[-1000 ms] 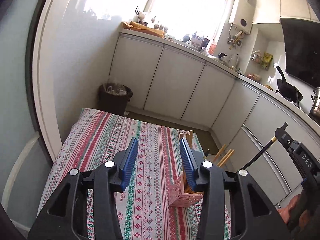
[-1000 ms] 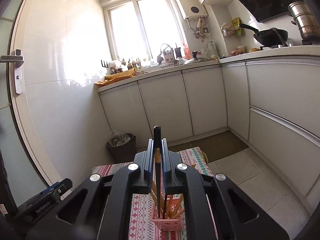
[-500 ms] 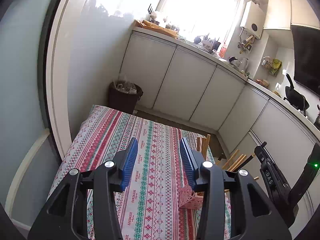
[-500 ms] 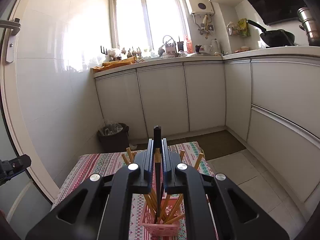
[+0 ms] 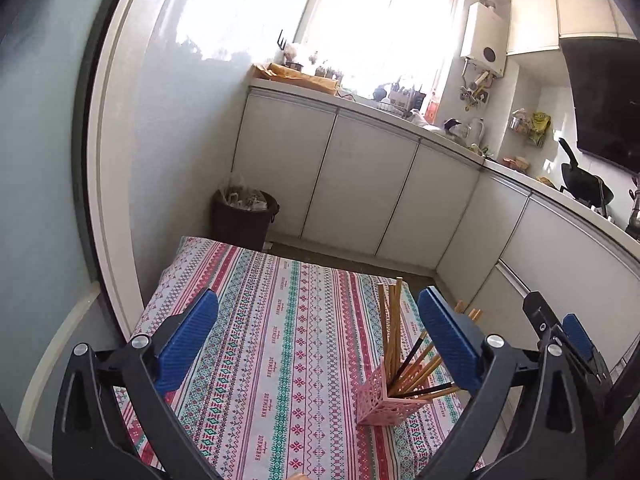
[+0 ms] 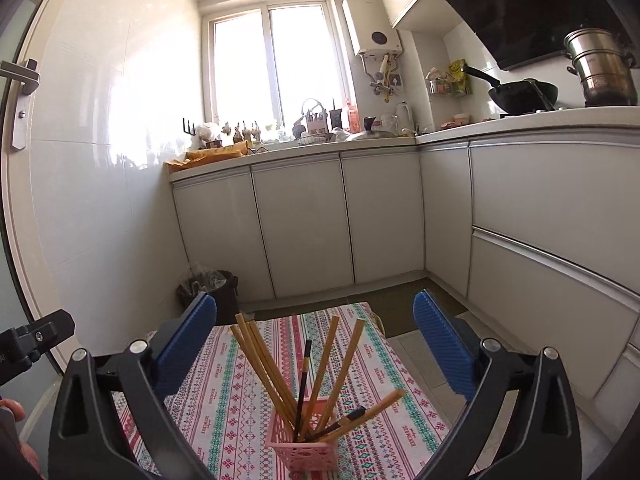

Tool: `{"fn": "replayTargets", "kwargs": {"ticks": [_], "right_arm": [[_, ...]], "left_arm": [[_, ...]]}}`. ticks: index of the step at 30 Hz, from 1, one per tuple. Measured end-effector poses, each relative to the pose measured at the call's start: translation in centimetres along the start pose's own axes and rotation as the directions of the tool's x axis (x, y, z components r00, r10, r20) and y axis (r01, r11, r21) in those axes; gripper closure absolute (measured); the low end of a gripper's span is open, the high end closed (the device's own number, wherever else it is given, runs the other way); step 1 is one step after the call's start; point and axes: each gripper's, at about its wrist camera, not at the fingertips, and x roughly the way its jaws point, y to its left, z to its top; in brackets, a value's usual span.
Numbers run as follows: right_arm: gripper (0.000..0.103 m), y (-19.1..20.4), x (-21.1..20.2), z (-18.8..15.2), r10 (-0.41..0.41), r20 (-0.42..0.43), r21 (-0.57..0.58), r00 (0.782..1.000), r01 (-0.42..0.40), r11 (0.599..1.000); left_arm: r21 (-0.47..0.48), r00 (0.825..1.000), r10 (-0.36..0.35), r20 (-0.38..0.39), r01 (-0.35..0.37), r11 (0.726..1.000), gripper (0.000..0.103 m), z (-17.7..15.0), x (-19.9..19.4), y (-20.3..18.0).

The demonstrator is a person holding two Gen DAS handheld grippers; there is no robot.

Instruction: Organize utensils

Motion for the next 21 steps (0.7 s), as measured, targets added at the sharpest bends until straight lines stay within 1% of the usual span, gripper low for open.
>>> {"fn": "replayTargets", "kwargs": {"ticks": [2, 5, 8, 10, 11, 13, 14, 17, 18, 20, 21], "right_arm": [[0.007, -0.3, -0.6, 0.2, -0.013, -0.031, 0.013, 0.999, 0.013, 1.0], [0.007, -1.2, -2.5, 0.4, -0.06, -0.025, 0.04, 0.998, 0.061, 0.997], [0.007, -2.1, -5.1, 0.9, -0.089, -0.015, 0.05, 0.996, 0.089, 0.995], [0.007, -2.4, -7.0, 1.1, -0.093, -0.031, 0.041, 0.995, 0.094, 0.995], [0.007, -2.6, -7.8, 1.2, -0.092, -0.05, 0.034, 0.994, 0.094, 0.995], [0.007, -2.6, -9.8, 1.5, -0.127, -0.094, 0.007, 0.987, 0.128, 0.992], [0.007, -2.7, -10.8, 1.4, -0.137, -0.109, 0.004, 0.984, 0.139, 0.99], [0.007, -3.2, -14.4, 1.6, -0.143, -0.148, 0.016, 0.979, 0.147, 0.989], [0.007, -3.4, -15.7, 1.6, -0.139, -0.155, 0.027, 0.978, 0.145, 0.989], [0.007, -3.6, -18.2, 1.6, -0.146, -0.168, 0.029, 0.975, 0.153, 0.988], [0.007, -3.7, -19.6, 1.6, -0.15, -0.17, 0.033, 0.974, 0.158, 0.987]], "left_arm": [[0.02, 1.0, -0.004, -0.002, 0.004, 1.0, 0.007, -0.2, -0.2, -0.9], [0.045, 1.0, -0.012, -0.004, 0.012, 0.999, 0.007, -0.1, -1.0, -2.0], [0.099, 0.999, 0.008, 0.035, -0.011, 0.995, 0.007, -0.3, -3.0, -3.4], [0.116, 0.999, 0.002, 0.046, -0.007, 0.993, 0.007, -0.4, -4.4, -4.2], [0.123, 0.999, 0.008, 0.04, -0.013, 0.992, 0.007, -0.5, -5.2, -4.7], [0.127, 0.998, 0.041, 0.044, -0.047, 0.991, 0.007, -1.0, -7.3, -5.3], [0.124, 0.998, 0.039, 0.041, -0.044, 0.991, 0.007, -1.4, -8.5, -5.5], [0.13, 1.0, -0.009, 0.001, 0.009, 0.991, 0.007, -2.7, -11.6, -6.1], [0.138, 1.0, -0.015, 0.0, 0.015, 0.99, 0.007, -3.0, -12.7, -6.3], [0.141, 1.0, -0.017, 0.023, 0.013, 0.99, 0.007, -3.5, -15.4, -6.4], [0.137, 0.999, -0.028, 0.029, 0.024, 0.99, 0.007, -3.7, -16.7, -6.4]]}}
